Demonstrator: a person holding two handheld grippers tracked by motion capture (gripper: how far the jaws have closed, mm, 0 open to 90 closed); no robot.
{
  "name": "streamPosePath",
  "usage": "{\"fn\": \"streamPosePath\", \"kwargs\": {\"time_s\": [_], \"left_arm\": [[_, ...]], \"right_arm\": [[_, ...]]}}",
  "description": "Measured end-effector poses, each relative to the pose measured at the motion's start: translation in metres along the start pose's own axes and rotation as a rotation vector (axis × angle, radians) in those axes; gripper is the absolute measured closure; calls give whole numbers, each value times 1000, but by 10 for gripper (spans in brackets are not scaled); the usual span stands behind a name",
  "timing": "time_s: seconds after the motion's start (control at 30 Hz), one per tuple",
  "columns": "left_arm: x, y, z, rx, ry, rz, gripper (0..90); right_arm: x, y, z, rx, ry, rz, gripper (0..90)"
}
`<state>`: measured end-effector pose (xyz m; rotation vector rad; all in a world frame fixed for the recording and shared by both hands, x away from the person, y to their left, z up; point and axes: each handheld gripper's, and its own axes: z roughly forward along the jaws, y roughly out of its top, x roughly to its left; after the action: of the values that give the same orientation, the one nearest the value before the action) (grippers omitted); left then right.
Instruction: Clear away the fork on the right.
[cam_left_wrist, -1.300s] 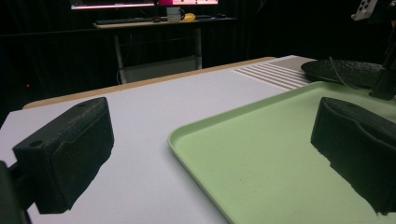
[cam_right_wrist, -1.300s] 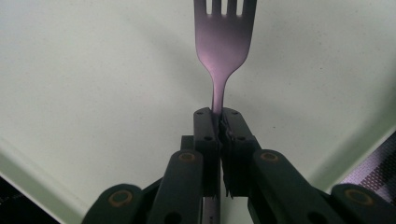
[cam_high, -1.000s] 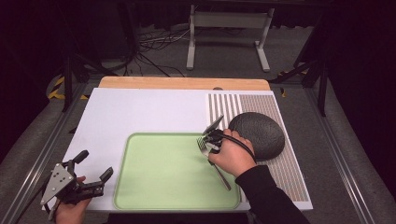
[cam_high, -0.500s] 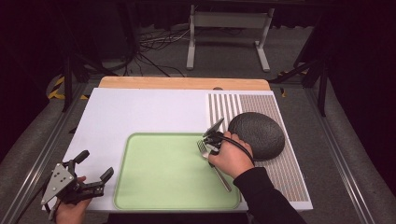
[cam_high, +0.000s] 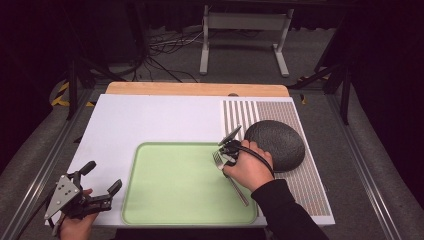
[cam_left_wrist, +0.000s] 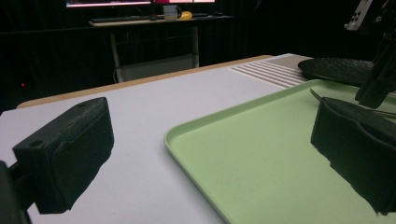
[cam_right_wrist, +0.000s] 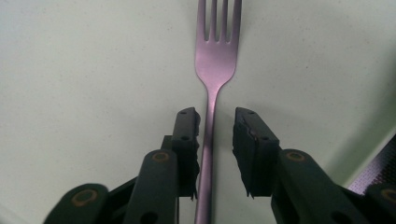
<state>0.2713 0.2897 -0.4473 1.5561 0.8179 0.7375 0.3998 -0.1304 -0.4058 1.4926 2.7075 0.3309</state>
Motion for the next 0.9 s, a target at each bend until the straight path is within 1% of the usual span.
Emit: {"fn": "streamPosePath", "kwargs": {"time_s": [0.1, 0.17, 0.2, 0.23, 0.3, 0.4, 0.47, 0.57, 0.67, 0.7, 0.73, 0.77, 0.8, 0.83, 0.87, 0.9], "left_arm": [[0, 0, 0, -1, 2, 0, 0], [0, 0, 0, -2, 3, 1, 0], [0, 0, 0, -2, 3, 1, 0], [0, 0, 0, -2, 1, 1, 0], [0, 0, 0, 0, -1, 3, 0], [0, 0, 0, -1, -2, 3, 0], [0, 0, 0, 0, -2, 3, 0], [0, 0, 0, -1, -1, 3, 0], [-1, 0, 0, -1, 0, 4, 0], [-1, 0, 0, -1, 0, 4, 0], [-1, 0, 0, -1, -1, 4, 0], [-1, 0, 0, -2, 0, 4, 0], [-1, 0, 0, -1, -1, 3, 0], [-1, 0, 0, -1, -1, 3, 0], [-1, 0, 0, -1, 0, 3, 0], [-1, 0, 0, -1, -1, 4, 0]], "right_arm": [[1, 0, -2, -13, 0, -7, 651], [0, 0, -2, -29, -3, -11, 618], [0, 0, -3, -40, -1, -15, 587], [0, -1, -4, -58, 3, -20, 553], [0, -1, -5, -92, 13, -29, 514], [1, -2, -6, -153, 21, -52, 406], [0, -2, -7, -195, 39, -65, 368], [-1, -2, -8, -251, 60, -106, 309], [-1, -1, -9, -294, 67, -147, 316], [0, -1, -9, -302, 67, -162, 341], [0, -1, -10, -305, 69, -175, 399], [2, -1, -11, -298, 76, -177, 484], [2, -1, -11, -299, 81, -187, 518], [3, -1, -10, -307, 79, -200, 571], [3, -1, -11, -304, 66, -212, 638], [4, -1, -11, -305, 59, -218, 684]]}}
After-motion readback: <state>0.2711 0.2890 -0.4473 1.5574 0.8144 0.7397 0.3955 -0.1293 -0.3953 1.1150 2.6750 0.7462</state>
